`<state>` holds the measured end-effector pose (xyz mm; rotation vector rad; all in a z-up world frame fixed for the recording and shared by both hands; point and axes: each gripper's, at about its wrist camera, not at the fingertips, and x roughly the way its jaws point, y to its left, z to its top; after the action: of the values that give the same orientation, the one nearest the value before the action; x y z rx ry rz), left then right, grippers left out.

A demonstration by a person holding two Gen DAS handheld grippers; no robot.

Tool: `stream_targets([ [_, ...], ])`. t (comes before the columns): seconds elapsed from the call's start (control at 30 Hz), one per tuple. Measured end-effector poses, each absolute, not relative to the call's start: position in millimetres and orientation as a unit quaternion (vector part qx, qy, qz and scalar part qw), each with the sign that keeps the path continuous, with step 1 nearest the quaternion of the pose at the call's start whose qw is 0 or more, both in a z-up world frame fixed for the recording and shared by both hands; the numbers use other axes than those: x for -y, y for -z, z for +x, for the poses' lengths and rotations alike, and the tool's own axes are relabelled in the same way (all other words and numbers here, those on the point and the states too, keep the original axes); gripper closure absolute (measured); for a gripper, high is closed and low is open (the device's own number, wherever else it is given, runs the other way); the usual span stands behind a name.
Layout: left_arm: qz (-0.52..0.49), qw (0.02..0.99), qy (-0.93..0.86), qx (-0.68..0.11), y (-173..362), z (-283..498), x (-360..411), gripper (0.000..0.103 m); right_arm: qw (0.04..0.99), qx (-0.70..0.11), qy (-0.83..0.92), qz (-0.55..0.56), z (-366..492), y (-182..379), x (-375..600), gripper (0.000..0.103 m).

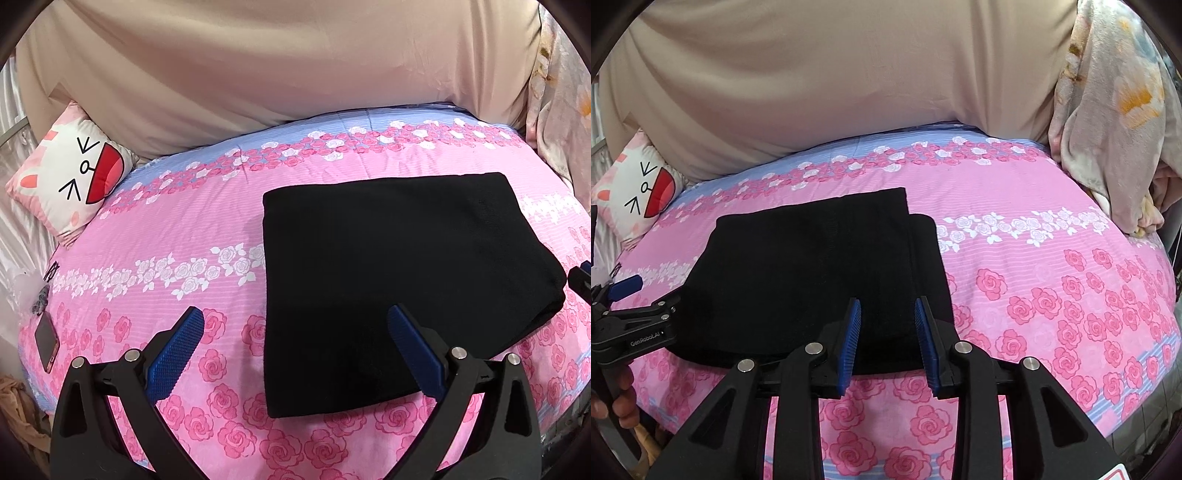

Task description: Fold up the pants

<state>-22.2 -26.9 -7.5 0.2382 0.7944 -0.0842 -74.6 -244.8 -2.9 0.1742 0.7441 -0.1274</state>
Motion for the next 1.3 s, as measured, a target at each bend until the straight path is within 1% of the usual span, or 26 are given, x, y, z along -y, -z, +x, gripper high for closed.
stream_targets([
  [0.93, 0.109, 0.914, 0.042, -0.390, 10, -24, 23, 0.005, 0.922, -0.373, 0.064, 0.085, -71, 9, 243, 0.072],
  [1.3, 0.101, 0.908, 0.051, -0.404, 19, -25, 24, 0.005, 0.917, -0.381, 0.073, 0.088, -72, 14, 251, 0.071],
])
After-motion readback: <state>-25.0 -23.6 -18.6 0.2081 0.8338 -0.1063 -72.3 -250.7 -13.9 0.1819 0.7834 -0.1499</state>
